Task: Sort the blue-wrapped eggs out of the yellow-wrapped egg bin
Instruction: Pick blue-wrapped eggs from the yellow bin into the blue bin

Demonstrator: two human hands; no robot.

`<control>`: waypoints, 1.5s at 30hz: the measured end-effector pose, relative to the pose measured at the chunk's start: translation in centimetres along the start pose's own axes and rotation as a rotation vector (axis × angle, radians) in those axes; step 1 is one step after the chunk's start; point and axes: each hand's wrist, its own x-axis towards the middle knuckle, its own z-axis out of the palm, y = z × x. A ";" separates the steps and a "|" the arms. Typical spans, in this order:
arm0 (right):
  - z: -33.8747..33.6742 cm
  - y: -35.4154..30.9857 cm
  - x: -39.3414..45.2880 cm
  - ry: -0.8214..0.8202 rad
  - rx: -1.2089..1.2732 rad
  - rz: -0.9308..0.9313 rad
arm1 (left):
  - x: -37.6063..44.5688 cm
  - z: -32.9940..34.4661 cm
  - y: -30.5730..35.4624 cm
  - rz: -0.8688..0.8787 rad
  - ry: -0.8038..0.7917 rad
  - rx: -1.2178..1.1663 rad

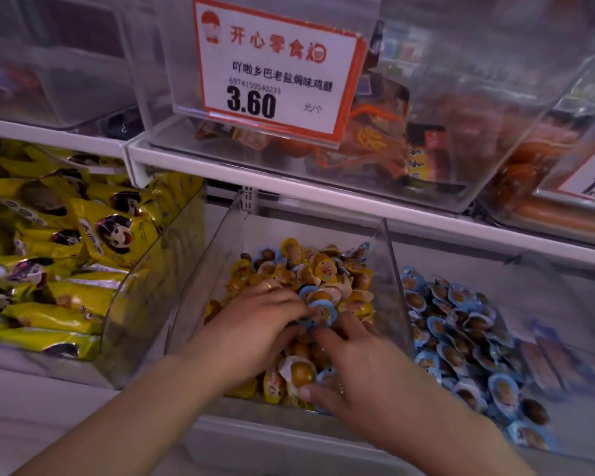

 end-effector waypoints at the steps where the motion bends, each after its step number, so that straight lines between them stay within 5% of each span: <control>1: 0.2 -0.1 0.2 0.014 0.012 0.011 | 0.0 -0.1 -0.2 -0.018 0.011 -0.014; 9: -0.1 0.4 0.6 0.147 0.252 0.058 | -0.4 -1.2 0.0 -0.244 0.177 -0.281; 12: -0.4 0.6 0.3 0.337 0.393 0.080 | -0.4 -1.4 0.0 -0.259 0.195 -0.289; 18: -0.7 1.4 1.5 0.502 0.998 0.234 | -0.1 -2.0 0.8 -0.372 0.288 -0.452; 22: -1.0 0.2 2.4 0.344 1.840 0.408 | 1.0 -2.4 2.2 -0.512 0.547 -0.744; 26: -1.1 -1.7 2.4 -0.059 2.193 0.274 | 1.1 -2.0 4.9 -0.454 0.645 -0.734; 28: -1.2 -2.1 2.3 -0.091 2.218 0.166 | 0.8 -1.7 5.7 -0.333 0.598 -0.611; 36: -2.4 0.8 1.4 0.322 2.181 0.208 | 0.0 -1.1 6.6 -0.016 0.174 -0.383; 41: -3.2 4.3 -0.4 0.634 1.860 0.133 | -0.7 -0.4 6.0 -0.028 0.134 -0.407; 45: -3.6 9.6 -2.4 0.774 1.402 0.230 | -0.3 0.0 5.1 0.016 0.050 -0.162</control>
